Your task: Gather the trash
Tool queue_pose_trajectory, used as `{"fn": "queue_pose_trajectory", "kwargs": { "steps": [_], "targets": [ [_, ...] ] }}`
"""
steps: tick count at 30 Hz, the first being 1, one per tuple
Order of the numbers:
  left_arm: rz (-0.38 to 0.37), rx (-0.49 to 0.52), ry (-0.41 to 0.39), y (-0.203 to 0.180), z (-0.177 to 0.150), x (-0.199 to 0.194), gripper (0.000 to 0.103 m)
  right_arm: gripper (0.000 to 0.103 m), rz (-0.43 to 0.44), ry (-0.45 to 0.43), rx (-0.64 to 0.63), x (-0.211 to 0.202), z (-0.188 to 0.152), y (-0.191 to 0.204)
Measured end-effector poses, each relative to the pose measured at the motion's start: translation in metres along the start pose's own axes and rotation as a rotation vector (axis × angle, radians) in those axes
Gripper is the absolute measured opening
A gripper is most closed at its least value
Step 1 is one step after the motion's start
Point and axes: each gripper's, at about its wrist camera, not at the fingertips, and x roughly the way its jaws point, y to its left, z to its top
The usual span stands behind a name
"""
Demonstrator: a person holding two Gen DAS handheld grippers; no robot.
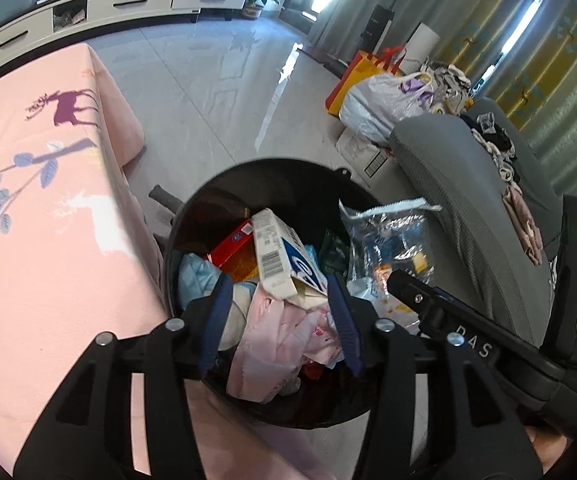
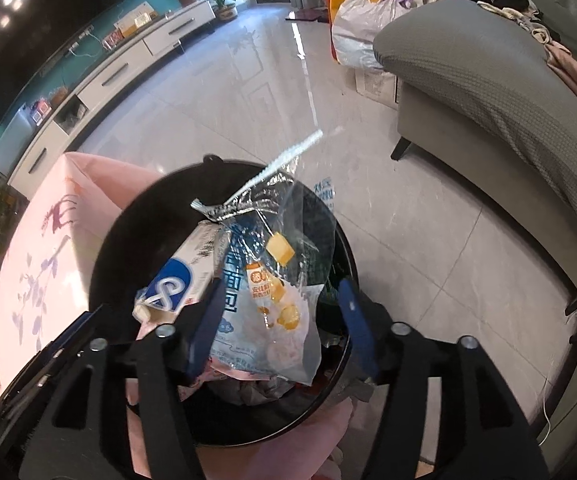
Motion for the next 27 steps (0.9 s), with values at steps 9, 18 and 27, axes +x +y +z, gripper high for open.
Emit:
{"fn": "queue_pose_trajectory", "kwargs": {
  "steps": [9,18,27],
  "targets": [
    [-0.030,0.025,-0.109,-0.002,0.007,-0.054,0.091,0.082,0.008,-0.117,-0.001,-0.041,-0.002,0.001],
    [0.030,0.117,-0.243,-0.009,0.002,-0.124,0.100,0.100,0.004,-0.290,-0.010,-0.099,-0.012,0.001],
    [0.128,0.115,-0.270,0.002,-0.007,-0.151,0.100,0.100,-0.015,-0.358,-0.045,-0.125,-0.021,0.009]
  ]
}}
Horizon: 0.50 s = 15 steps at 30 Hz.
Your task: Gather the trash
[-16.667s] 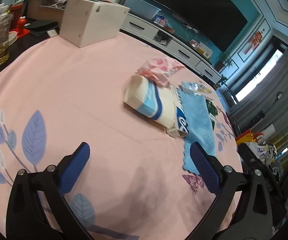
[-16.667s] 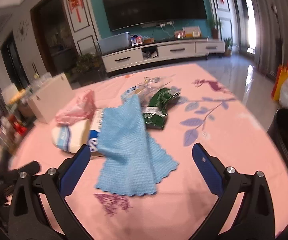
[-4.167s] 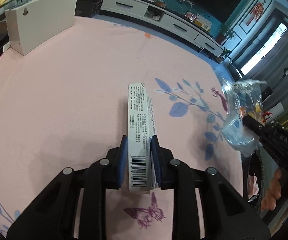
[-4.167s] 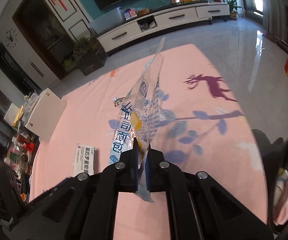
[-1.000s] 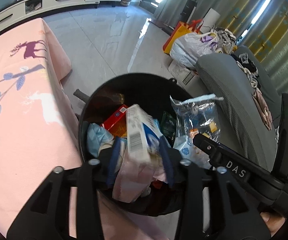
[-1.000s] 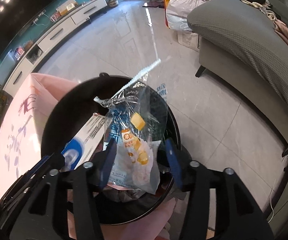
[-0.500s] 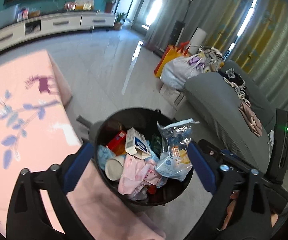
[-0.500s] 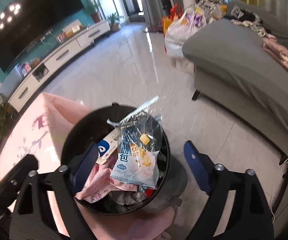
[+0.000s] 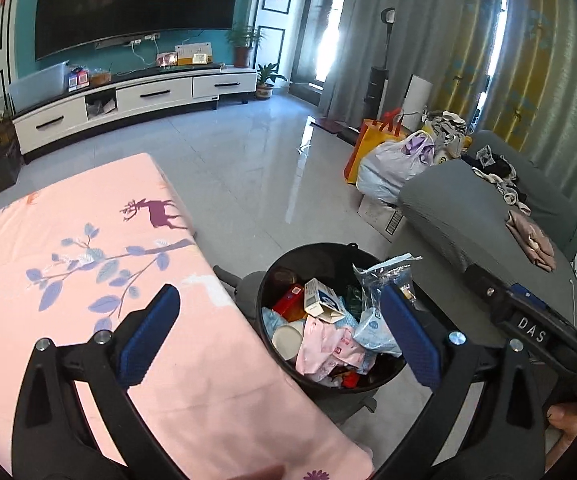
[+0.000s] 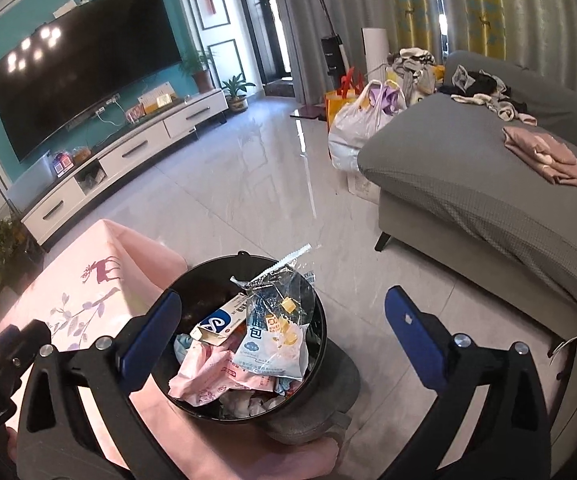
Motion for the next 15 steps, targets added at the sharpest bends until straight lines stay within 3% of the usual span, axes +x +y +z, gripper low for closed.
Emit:
{"fn": "queue_pose_trajectory", "kwargs": {
  "steps": [5,15],
  "targets": [
    [-0.054,-0.032,0.043,0.007,-0.006,0.004,0.100,0.100,-0.006,-0.001,-0.016,-0.002,0.000,0.004],
    [-0.062,-0.030,0.070,0.004,-0.017,0.010,0.100,0.100,-0.033,0.027,-0.020,0.009,-0.002,0.006]
  ]
}}
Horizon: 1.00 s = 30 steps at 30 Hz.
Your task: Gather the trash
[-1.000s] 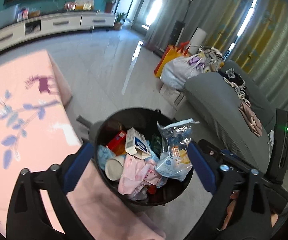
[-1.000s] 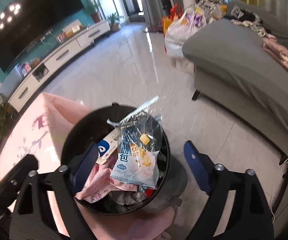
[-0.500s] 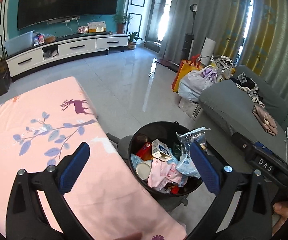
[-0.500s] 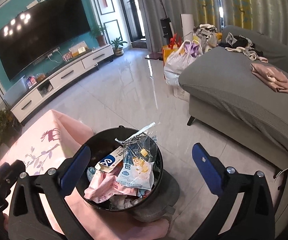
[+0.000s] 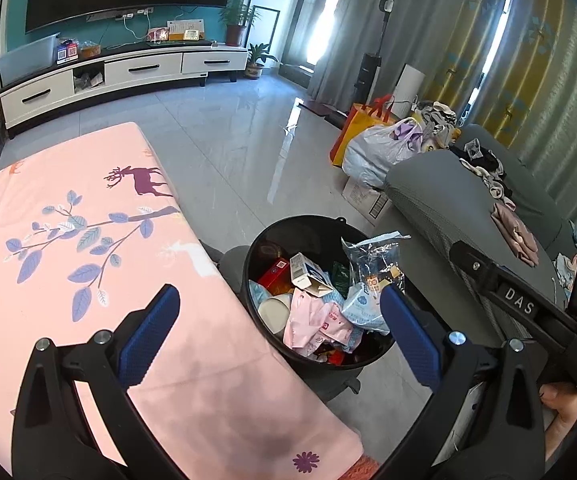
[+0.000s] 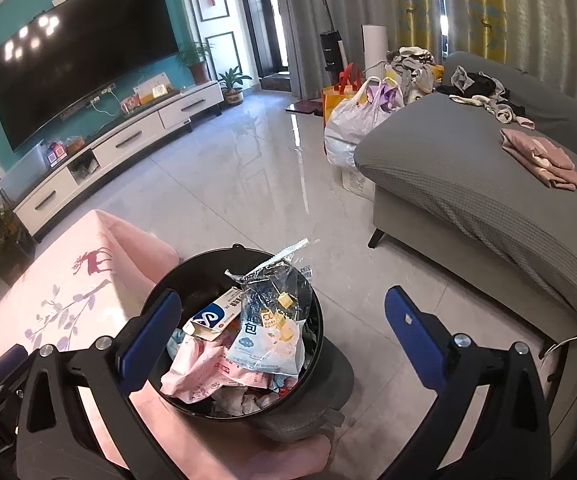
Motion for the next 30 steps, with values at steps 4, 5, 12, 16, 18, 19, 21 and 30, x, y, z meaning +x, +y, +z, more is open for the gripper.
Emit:
{"fn": "queue_pose_trajectory", "kwargs": {
  "steps": [4,5,12,16,18,19,21,30],
  "targets": [
    [-0.007,0.005,0.003,-0.0016,-0.0023,-0.0001,0.100,0.100,-0.001,0.001,0.001,0.0004,-0.0003,-0.0005],
    [-0.008,0.006,0.003,-0.0022,-0.0028,-0.0004,0.100,0.100,-0.002,0.001,0.001,0.0008,-0.0001,-0.0006],
    [-0.006,0.013,-0.001,-0.0053,-0.0032,-0.0018,0.100,0.100,-0.005,0.003,0.001,0.0014,0.0006,-0.0007],
    [-0.004,0.016,0.003,-0.0059,-0.0034,-0.0021,0.100,0.100,-0.005,0.003,0.001,0.0015,0.0007,-0.0010],
    [-0.004,0.016,0.004,-0.0056,-0.0039,-0.0021,0.100,0.100,-0.006,0.003,0.001,0.0016,0.0009,-0.0009],
    [-0.004,0.016,0.004,-0.0056,-0.0039,-0.0021,0.100,0.100,-0.005,0.003,0.001,0.0016,0.0007,-0.0011],
    [-0.003,0.017,0.004,-0.0055,-0.0043,-0.0022,0.100,0.100,-0.006,0.003,0.001,0.0016,0.0009,-0.0011],
    [-0.023,0.000,0.009,-0.0037,-0.0064,-0.0032,0.100,0.100,-0.014,0.006,0.002,0.0020,-0.0010,-0.0076]
  ]
}}
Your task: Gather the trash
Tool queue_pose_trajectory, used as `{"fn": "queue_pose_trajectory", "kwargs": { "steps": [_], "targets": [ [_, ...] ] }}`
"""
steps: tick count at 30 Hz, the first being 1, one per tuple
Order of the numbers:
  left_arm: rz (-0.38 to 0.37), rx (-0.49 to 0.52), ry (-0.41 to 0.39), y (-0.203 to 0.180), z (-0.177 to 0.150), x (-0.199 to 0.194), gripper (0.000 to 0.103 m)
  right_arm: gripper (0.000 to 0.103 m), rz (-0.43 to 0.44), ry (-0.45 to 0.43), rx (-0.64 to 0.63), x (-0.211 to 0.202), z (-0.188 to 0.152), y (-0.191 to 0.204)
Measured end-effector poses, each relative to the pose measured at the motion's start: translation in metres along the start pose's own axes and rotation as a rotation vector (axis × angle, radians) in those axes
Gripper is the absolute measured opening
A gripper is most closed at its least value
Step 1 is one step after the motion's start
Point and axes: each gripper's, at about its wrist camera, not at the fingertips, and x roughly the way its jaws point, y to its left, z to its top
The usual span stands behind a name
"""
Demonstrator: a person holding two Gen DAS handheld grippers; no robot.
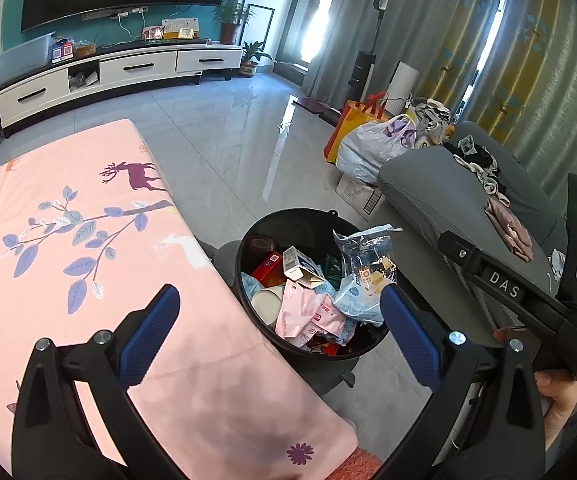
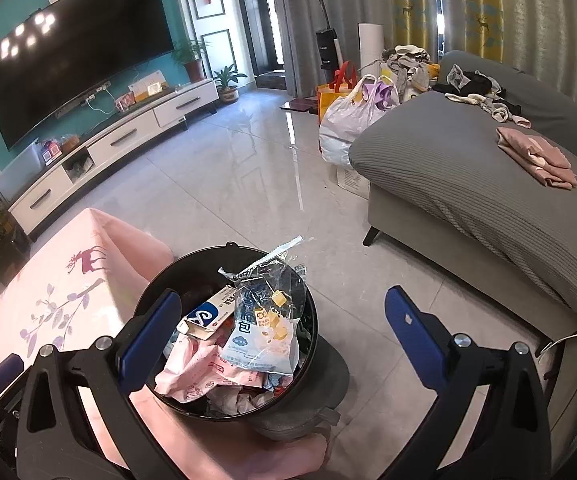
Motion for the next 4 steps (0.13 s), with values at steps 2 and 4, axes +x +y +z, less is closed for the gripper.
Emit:
{"fn": "queue_pose_trajectory", "kwargs": {
  "steps": [2,4],
  "targets": [
    [0.000,-0.005,0.003,0.0009,-0.0002,0.0000,0.100,0.100,-0.003,0.000,0.000,-0.0012,-0.0006,-0.0002],
    [0.002,-0.013,0.000,0.0023,-0.0005,-0.0006,0.100,0.100,-0.002,0.000,0.000,-0.0011,-0.0005,0.0000]
  ]
}}
